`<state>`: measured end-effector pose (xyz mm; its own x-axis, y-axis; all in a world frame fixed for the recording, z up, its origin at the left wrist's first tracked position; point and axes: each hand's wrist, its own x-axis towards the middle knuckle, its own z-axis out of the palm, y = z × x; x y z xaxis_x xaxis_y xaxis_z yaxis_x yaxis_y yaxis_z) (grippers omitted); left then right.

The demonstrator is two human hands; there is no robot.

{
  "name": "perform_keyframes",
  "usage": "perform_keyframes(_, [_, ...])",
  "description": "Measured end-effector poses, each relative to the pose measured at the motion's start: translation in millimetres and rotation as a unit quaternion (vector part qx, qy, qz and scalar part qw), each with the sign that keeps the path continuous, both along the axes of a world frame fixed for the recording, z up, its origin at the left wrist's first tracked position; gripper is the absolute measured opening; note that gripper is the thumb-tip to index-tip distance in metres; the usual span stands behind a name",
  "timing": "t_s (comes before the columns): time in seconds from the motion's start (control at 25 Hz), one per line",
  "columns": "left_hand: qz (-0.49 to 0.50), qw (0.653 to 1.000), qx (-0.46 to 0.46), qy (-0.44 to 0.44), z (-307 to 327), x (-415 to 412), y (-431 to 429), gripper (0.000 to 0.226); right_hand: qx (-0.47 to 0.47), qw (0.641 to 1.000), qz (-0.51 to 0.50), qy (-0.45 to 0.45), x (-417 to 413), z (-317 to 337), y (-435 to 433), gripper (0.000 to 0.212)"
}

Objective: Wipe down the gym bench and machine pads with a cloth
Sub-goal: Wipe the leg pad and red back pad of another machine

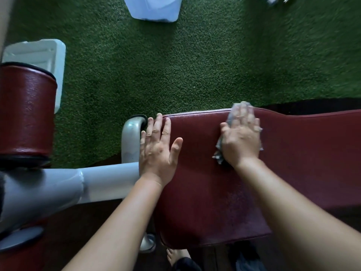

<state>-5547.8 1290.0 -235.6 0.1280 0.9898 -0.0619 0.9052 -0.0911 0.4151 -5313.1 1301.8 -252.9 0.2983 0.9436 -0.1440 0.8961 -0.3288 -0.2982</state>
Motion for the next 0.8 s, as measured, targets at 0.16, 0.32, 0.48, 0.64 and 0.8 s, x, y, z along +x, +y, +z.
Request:
perform_keyframes(0.16, [0.000, 0.999, 0.009, 0.033, -0.4, -0.3, -1.6, 0.074, 0.016, 0.972, 0.232, 0.020, -40.2, 3.8, -44.3, 0.074])
perform_keyframes(0.32, [-0.012, 0.999, 0.001, 0.045, -1.4, -1.3, -3.5, 0.074, 0.000, 0.988, 0.151, -0.001, 31.7, -3.8, -58.1, 0.073])
perform_keyframes(0.48, [-0.001, 0.998, 0.013, 0.054, -4.0, 0.5, -3.5, 0.074, 0.001, 0.997, 0.042, 0.060, -39.2, 2.2, -54.8, 0.078])
perform_keyframes(0.64, [-0.006, 0.998, 0.005, 0.056, -0.5, -0.1, -3.4, 0.074, -0.003, 0.983, 0.166, 0.078, -59.3, 0.5, -96.8, 0.072])
perform_keyframes(0.8, [0.006, 0.999, -0.029, 0.045, 8.6, 4.0, -10.6, 0.075, -0.005, 0.984, 0.167, 0.055, 15.2, 6.1, -117.0, 0.070])
